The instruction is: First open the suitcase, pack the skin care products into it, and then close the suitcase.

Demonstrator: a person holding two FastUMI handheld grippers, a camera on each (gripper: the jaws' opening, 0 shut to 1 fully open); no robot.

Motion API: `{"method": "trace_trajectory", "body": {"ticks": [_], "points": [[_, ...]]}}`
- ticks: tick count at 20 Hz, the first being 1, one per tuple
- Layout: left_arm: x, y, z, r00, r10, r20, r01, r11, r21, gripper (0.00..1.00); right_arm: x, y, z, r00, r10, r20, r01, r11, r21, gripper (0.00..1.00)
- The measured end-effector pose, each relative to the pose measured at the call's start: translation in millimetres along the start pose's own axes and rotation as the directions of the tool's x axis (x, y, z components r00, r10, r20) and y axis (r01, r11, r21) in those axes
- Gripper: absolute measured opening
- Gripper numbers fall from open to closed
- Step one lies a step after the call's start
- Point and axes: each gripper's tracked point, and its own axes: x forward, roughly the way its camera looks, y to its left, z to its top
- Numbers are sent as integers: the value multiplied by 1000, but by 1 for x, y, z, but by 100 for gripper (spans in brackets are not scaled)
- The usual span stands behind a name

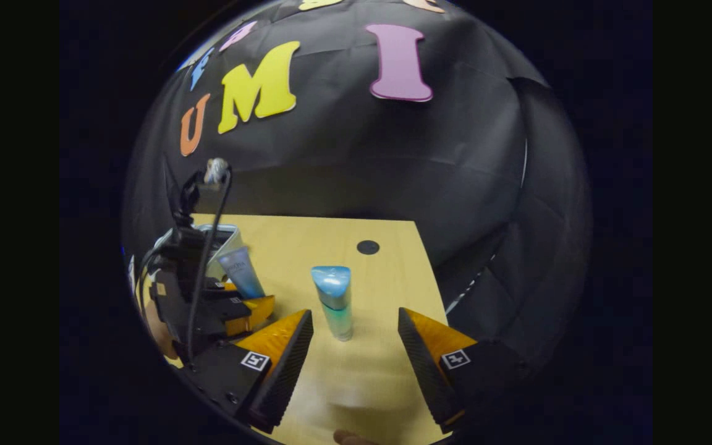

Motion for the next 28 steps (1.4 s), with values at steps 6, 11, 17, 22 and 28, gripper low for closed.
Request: {"method": "trace_trajectory", "body": {"ticks": [6, 11, 17, 22, 28], "points": [[-80, 13, 23, 999, 10, 49, -10, 1000, 3, 43, 39, 10, -6, 1000, -13, -9, 13, 999, 29, 78], [-137, 56, 23, 995, 73, 75, -73, 997, 5, 42, 61, 18, -7, 1000, -30, -10, 30, 999, 33, 62], [-176, 132, 6, 981, 188, 41, -186, 981, -54, 43, 62, 24, -12, 996, -82, -46, 84, 996, 35, 40], [-181, 184, -4, 975, 220, 13, -218, 972, -89, 42, 5, 60, -1, 997, -52, -55, 52, 999, 8, 39], [-162, 225, -36, 974, 214, -76, -222, 968, -121, 43, -103, 117, 4, 998, -10, -67, 11, 1000, 21, 39]]}}
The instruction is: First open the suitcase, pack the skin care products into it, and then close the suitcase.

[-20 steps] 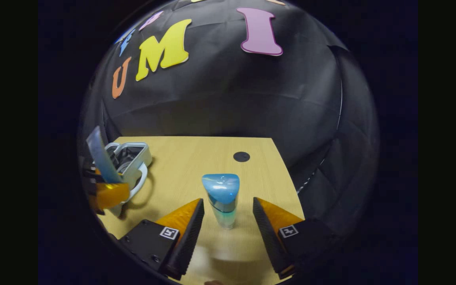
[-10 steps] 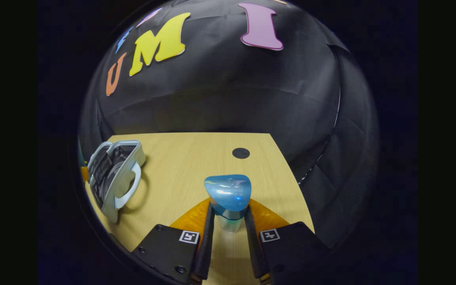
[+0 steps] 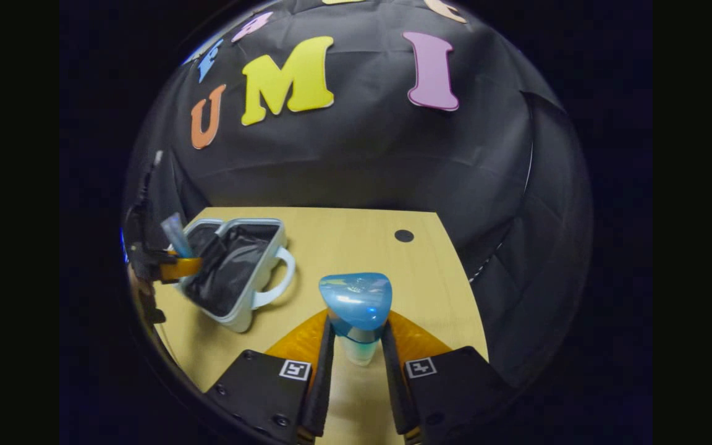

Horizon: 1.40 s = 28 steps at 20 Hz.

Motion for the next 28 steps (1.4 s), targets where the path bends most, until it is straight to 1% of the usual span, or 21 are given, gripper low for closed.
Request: {"method": "trace_trajectory", "body": {"ticks": [4, 6, 8, 10, 11, 12, 15, 17, 18, 19, 20, 21, 23, 24, 26, 27, 28], "points": [[22, 14, -31, 992, 19, -123, -20, 1000, -9, 42, -52, 37, -10, 1000, -3, -5, 3, 999, 34, 39], [30, 22, -45, 979, 38, -201, -36, 999, 13, 42, -65, 52, -16, 1000, -8, -4, 8, 1000, 15, 39], [36, 25, -59, 963, 47, -265, -44, 999, 16, 43, -74, 64, -22, 1000, -6, -9, 6, 1000, 5, 39], [42, 29, -64, 952, 57, -300, -54, 998, 19, 43, -79, 70, -24, 1000, -7, -6, 7, 1000, 12, 39], [47, 28, -59, 957, 58, -284, -50, 998, 34, 43, -82, 72, -25, 1000, -10, -6, 10, 1000, 13, 39], [50, 28, -59, 953, 64, -297, -50, 997, 57, 43, -83, 74, -27, 1000, -14, -6, 14, 1000, 13, 39], [56, 30, -54, 954, 87, -288, -67, 995, 79, 42, -83, 76, -31, 1000, -20, -11, 21, 1000, 6, 39], [62, 31, -56, 949, 95, -301, -72, 994, 86, 42, -81, 78, -37, 999, -19, -27, 19, 1000, 7, 39], [63, 31, -61, 942, 97, -322, -73, 994, 84, 42, -78, 81, -38, 999, -14, -33, 14, 1000, 7, 39], [65, 31, -60, 943, 98, -319, -77, 994, 77, 36, -77, 84, -37, 999, -8, -35, 8, 1000, 5, 39], [68, 29, -59, 946, 93, -312, -72, 994, 76, 50, -75, 87, -37, 999, 0, -34, 0, 1000, 0, 39], [66, 30, -58, 943, 91, -320, -69, 994, 79, 44, -74, 90, -35, 1000, 7, -31, -8, 1000, -8, 39], [65, 29, -57, 944, 87, -317, -66, 995, 75, 44, -71, 94, -30, 1000, 18, -23, -18, 999, -26, 39], [63, 26, -57, 948, 64, -312, -49, 997, 57, 45, -67, 97, -26, 1000, 23, -19, -24, 999, -31, 39], [53, 15, -41, 973, 9, -231, -9, 1000, 1, 46, -58, 109, -15, 999, 53, -13, -53, 998, -28, 39], [41, 13, -29, 982, -6, -186, 5, 1000, -8, 46, -52, 116, -9, 998, 71, -3, -71, 997, -34, 39], [29, 11, -17, 990, -22, -137, 21, 1000, -7, 58, -43, 123, -2, 997, 82, 3, -81, 996, -44, 38]]}}
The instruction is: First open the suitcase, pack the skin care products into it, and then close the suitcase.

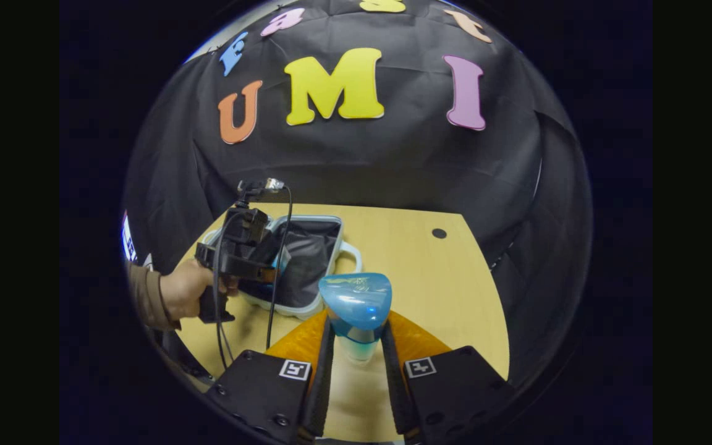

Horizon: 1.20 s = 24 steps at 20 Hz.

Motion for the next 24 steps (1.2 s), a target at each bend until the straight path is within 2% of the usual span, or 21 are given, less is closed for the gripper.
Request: {"method": "trace_trajectory", "body": {"ticks": [1, 2, 3, 5, 6, 7, 8, 10, 12, 14, 17, 20, 21, 24], "points": [[-14, 2, 12, 998, -4, 55, 3, 1000, 12, 55, 10, 6, 7, 1000, 8, 4, -8, 1000, -6, 39], [-30, 3, 22, 994, -16, 109, 12, 999, 30, 72, 22, 14, 13, 1000, 21, 4, -21, 1000, -4, 39], [-47, 7, 30, 987, -17, 161, 8, 999, 53, 68, 34, 24, 19, 999, 39, 1, -39, 999, 6, 39], [-80, 23, 41, 966, -12, 256, -14, 995, 101, 76, 59, 51, 30, 997, 81, -7, -81, 996, 34, 39], [-94, 32, 47, 953, -11, 302, -24, 993, 113, 88, 71, 63, 34, 995, 98, -13, -98, 994, 50, 38], [-110, 39, 49, 941, -16, 338, -27, 992, 122, 84, 84, 76, 36, 993, 111, -26, -109, 992, 66, 39], [-122, 47, 48, 931, -16, 365, -31, 992, 125, 88, 97, 88, 35, 991, 127, -45, -123, 989, 79, 39], [-148, 63, 46, 914, -19, 406, -35, 991, 126, 89, 121, 112, 29, 985, 148, -94, -138, 985, 102, 39], [-166, 84, 45, 899, -14, 438, -38, 993, 109, 90, 145, 126, 16, 978, 141, -154, -126, 986, 105, 39], [-182, 105, 47, 883, 6, 470, -56, 994, 93, 98, 168, 131, -5, 969, 99, -227, -86, 994, 70, 39], [-198, 133, 46, 863, 39, 503, -83, 994, 65, 99, 193, 130, -28, 950, 32, -309, -21, 999, 39, 39], [-205, 165, 48, 843, 67, 534, -104, 994, 38, 99, 204, 129, -22, 947, 5, -323, 18, 998, 68, 36], [-206, 174, 47, 840, 78, 537, -110, 994, 29, 99, 211, 129, -19, 945, -3, -326, 29, 997, 74, 39], [-203, 206, 40, 847, 114, 519, -127, 992, -10, 99, 230, 128, -19, 941, -29, -338, 64, 994, 92, 39]]}}
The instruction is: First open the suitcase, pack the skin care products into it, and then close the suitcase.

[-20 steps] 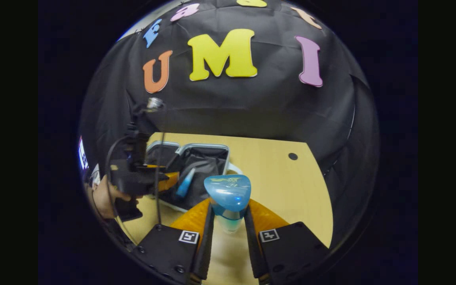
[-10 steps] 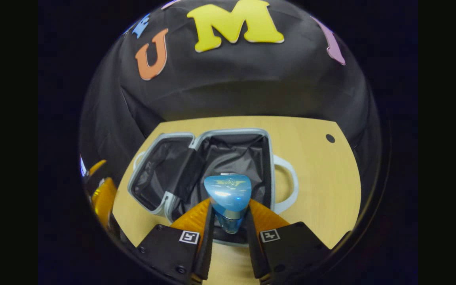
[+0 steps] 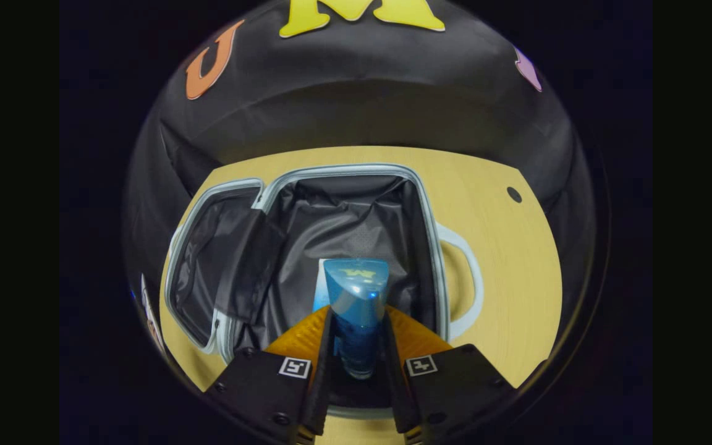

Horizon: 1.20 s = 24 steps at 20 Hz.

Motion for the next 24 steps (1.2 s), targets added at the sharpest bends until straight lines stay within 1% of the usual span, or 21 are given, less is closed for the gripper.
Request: {"method": "trace_trajectory", "body": {"ticks": [4, 6, 8, 13, 15, 18, 19, 20, 21, 22, 24], "points": [[3, 37, -1, 998, 56, -1, -56, 998, -15, 99, 21, -1, 3, 999, -30, -11, 30, 1000, 1, 39], [2, 51, -2, 997, 75, 8, -75, 997, -6, 99, 29, 0, 0, 999, -45, -29, 45, 999, -6, 39], [4, 64, -8, 996, 92, -4, -92, 996, -13, 99, 34, -2, 3, 998, -59, -23, 59, 998, -4, 39], [21, 101, -27, 991, 125, -44, -129, 987, -97, 99, 45, -4, -7, 994, -83, -70, 83, 997, -2, 39], [30, 116, -37, 988, 139, -68, -146, 982, -120, 99, 49, -4, -10, 993, -86, -82, 86, 996, -2, 41], [47, 136, -52, 984, 137, -113, -156, 970, -189, 99, 45, -3, -1, 996, -82, -46, 82, 997, -7, 44], [51, 142, -61, 980, 143, -137, -169, 965, -201, 99, 41, 0, 2, 996, -76, -41, 75, 997, -11, 40], [58, 148, -66, 979, 144, -148, -174, 960, -218, 99, 34, 0, 7, 997, -75, -29, 75, 997, -14, 54], [63, 154, -72, 977, 143, -159, -179, 954, -240, 99, 27, 2, 12, 998, -64, -7, 64, 998, -9, 61], [69, 157, -77, 976, 137, -170, -179, 948, -264, 96, 15, 7, 19, 999, -43, 20, 44, 999, -10, 70], [81, 159, -88, 974, 108, -197, -168, 933, -319, 96, -14, 17, 28, 998, 11, 63, -9, 1000, -28, 74]]}}
